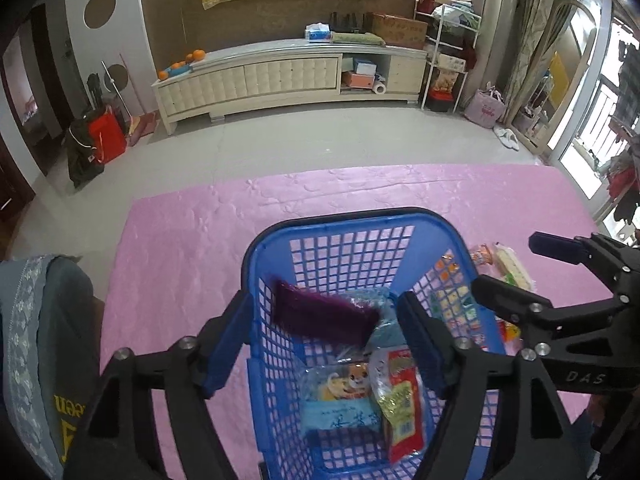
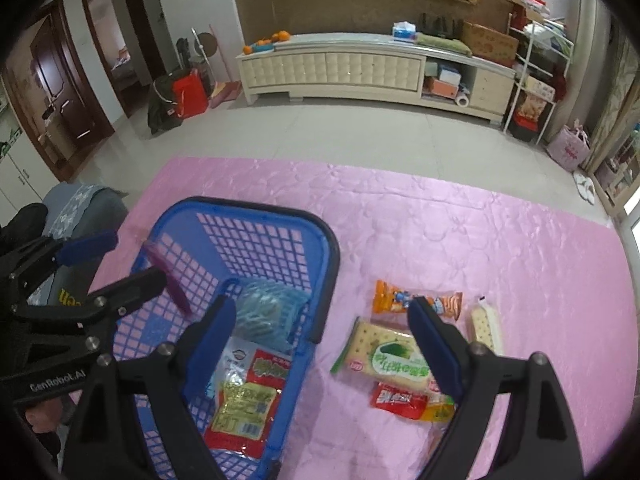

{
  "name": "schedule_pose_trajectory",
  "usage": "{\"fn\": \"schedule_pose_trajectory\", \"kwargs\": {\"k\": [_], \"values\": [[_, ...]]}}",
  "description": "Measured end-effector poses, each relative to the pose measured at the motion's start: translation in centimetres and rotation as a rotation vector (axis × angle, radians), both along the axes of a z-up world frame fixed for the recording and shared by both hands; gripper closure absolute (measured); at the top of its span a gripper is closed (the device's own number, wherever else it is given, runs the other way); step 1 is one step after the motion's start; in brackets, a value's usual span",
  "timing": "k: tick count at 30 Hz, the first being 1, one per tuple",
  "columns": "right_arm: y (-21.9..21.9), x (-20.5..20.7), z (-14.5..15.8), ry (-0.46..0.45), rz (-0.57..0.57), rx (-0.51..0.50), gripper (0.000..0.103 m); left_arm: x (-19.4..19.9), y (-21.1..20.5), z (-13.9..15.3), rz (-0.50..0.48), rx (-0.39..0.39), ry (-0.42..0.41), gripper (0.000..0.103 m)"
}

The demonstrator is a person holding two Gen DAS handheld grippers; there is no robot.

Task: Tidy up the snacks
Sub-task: 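Open both grippers over the basket and withdraw them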

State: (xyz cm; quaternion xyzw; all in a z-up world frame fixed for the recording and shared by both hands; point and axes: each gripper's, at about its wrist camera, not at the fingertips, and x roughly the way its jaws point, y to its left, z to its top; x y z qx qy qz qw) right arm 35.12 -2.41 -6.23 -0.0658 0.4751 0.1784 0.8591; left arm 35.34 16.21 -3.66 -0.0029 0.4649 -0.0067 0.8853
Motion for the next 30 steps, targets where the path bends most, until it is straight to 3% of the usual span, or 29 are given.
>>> {"fn": "schedule_pose_trajectory", "kwargs": {"k": [8, 30], "values": [[-0.4, -1.5, -0.4, 0.009, 0.015, -0.003, 0.013, -1.9, -0.7, -0.5, -0.001, 0.02, 0.023, 0.031], [-5.7, -11.1, 6.8, -0.099, 0.0, -0.005, 0.013, -10.8, -7.5, 7.0, -0.061, 0.027, -0.094, 0.031]]}}
